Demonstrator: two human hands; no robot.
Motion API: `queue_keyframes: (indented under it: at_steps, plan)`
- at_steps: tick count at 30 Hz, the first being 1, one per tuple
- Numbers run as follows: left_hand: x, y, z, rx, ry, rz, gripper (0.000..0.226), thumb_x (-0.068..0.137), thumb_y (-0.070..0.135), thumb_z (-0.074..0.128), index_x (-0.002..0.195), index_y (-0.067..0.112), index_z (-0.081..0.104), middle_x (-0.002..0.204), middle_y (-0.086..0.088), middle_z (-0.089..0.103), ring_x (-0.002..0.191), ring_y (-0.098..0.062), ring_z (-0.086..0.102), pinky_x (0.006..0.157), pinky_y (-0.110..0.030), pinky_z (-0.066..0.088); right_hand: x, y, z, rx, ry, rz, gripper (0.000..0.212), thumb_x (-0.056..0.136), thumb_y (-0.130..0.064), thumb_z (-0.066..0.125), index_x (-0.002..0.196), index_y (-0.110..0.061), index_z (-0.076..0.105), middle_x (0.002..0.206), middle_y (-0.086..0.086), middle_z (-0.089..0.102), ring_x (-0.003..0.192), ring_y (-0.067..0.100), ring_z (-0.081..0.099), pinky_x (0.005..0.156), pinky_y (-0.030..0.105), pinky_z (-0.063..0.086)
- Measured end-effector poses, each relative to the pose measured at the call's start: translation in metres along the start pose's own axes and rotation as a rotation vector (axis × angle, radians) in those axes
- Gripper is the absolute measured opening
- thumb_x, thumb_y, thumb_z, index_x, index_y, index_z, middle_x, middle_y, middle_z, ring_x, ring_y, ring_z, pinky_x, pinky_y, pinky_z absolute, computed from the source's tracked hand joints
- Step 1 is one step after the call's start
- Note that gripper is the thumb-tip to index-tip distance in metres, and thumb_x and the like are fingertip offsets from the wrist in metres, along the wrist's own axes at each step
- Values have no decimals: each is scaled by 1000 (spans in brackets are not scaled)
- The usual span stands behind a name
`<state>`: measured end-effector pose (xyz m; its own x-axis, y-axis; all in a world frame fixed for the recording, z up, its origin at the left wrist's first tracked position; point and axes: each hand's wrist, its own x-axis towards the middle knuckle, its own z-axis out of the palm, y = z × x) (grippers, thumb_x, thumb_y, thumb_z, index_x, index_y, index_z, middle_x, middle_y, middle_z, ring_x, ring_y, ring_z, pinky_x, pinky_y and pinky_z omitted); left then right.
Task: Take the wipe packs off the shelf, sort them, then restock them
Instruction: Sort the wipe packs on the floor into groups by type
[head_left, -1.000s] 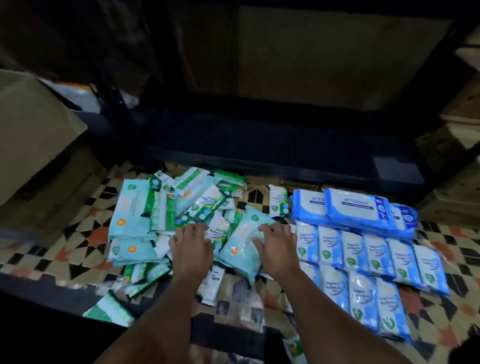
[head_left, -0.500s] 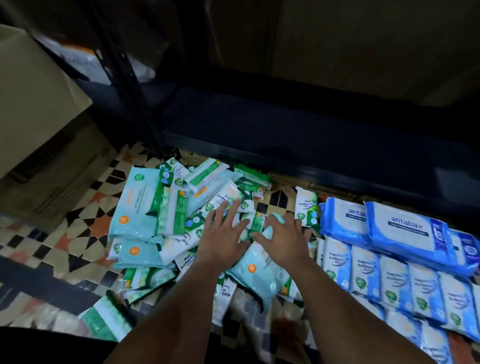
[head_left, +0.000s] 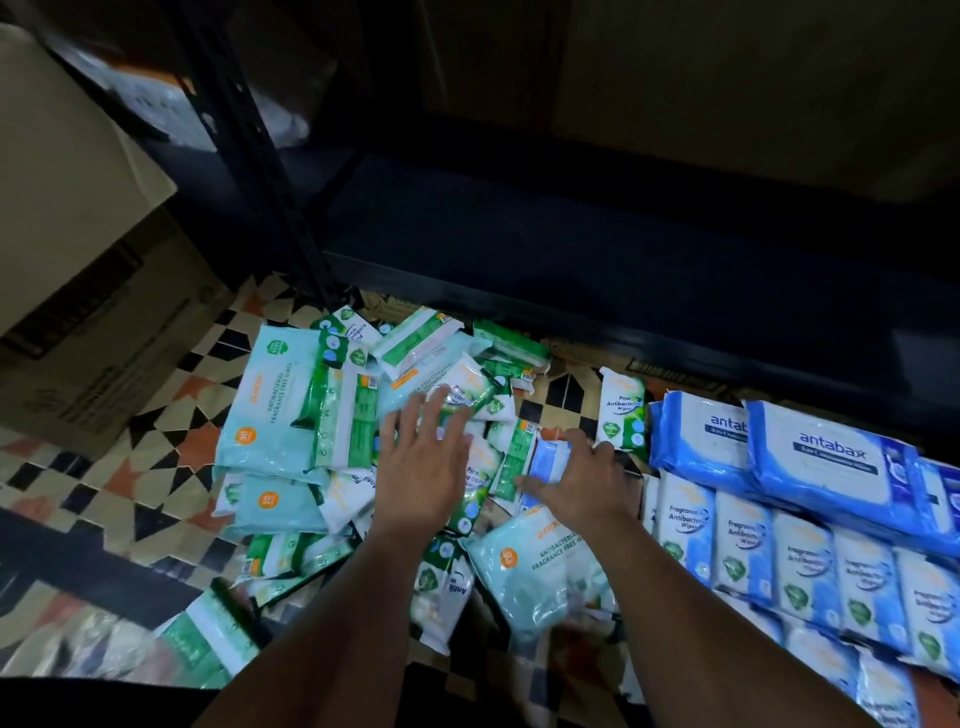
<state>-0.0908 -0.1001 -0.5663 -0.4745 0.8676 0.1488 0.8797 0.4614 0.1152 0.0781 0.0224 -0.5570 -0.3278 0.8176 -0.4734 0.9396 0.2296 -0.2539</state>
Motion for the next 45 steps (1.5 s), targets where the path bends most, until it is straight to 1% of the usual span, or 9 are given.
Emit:
queue_keyframes:
  at_steps: [5, 9, 14, 21, 26, 34, 38, 42, 45]
  plan:
    - [7, -19, -9, 18, -1, -67, 45, 102, 33, 51, 143, 16, 49, 152, -11, 45, 142, -35, 36, 114, -45, 23, 12, -12, -2, -11, -101, 65, 106, 58, -71, 77, 142, -29, 28, 133, 12, 52, 116, 35, 58, 99, 50, 46]
    - [17, -22, -26, 4, -55, -42, 47, 98, 32, 54, 142, 17, 48, 144, -8, 51, 130, -31, 44, 103, -45, 39, 10, -21, 2, -32, 45, 106, 90, 55, -57, 77, 127, -28, 33, 105, 4, 63, 92, 28, 64, 102, 53, 39]
    - [40, -42, -59, 90, 41, -6, 42, 98, 27, 48, 139, 19, 48, 133, -5, 57, 120, -26, 48, 102, -42, 34, 0, -42, -9, 76, 236, 0, 79, 65, -51, 82, 124, -33, 34, 112, 4, 56, 93, 30, 65, 110, 57, 24]
    - [23, -86, -71, 31, -100, -371, 72, 95, 72, 34, 156, 39, 18, 167, -8, 11, 152, -35, 9, 118, -64, 12, -5, -83, -21, 354, 194, -392, 92, 77, -30, 83, 151, -35, 29, 143, 7, 41, 130, 31, 43, 96, 43, 47]
    - [19, -99, -77, 5, -324, -426, 115, 62, 98, 48, 154, 51, -3, 168, 2, -6, 153, -34, -17, 103, -84, 0, -17, -108, -14, -5, 60, -551, 91, 90, -24, 69, 156, -50, 12, 139, 5, 29, 124, 32, 31, 88, 41, 46]
    - [-14, -163, -71, -276, -228, -558, 92, 76, 47, 76, 149, 48, 20, 162, 0, 25, 149, -36, 19, 105, -72, 32, -26, -116, 1, -208, 5, -444, 80, 84, 5, 50, 140, -50, 38, 163, -1, -12, 142, 43, 15, 94, 51, 49]
    - [-22, -174, -72, -435, -84, -565, 88, 68, 39, 77, 144, 39, 33, 136, -11, 52, 118, -36, 53, 97, -55, 49, -31, -108, 4, -214, 57, -368, 73, 82, 4, 50, 135, -45, 39, 163, 2, -13, 141, 43, 22, 82, 43, 44]
    - [-25, -181, -68, -514, -36, -617, 89, 72, 39, 77, 147, 39, 29, 140, -12, 48, 121, -37, 52, 97, -55, 51, -33, -98, 8, -157, 111, -282, 62, 82, -2, 55, 126, -43, 41, 161, 4, -8, 131, 40, 35, 81, 40, 43]
    - [-28, -171, -64, -361, -93, -632, 89, 83, 45, 71, 154, 37, 18, 161, -16, 20, 146, -41, 23, 110, -69, 32, -33, -97, 6, -144, 104, -269, 59, 82, -2, 55, 124, -41, 43, 161, 4, -5, 127, 39, 37, 72, 37, 41]
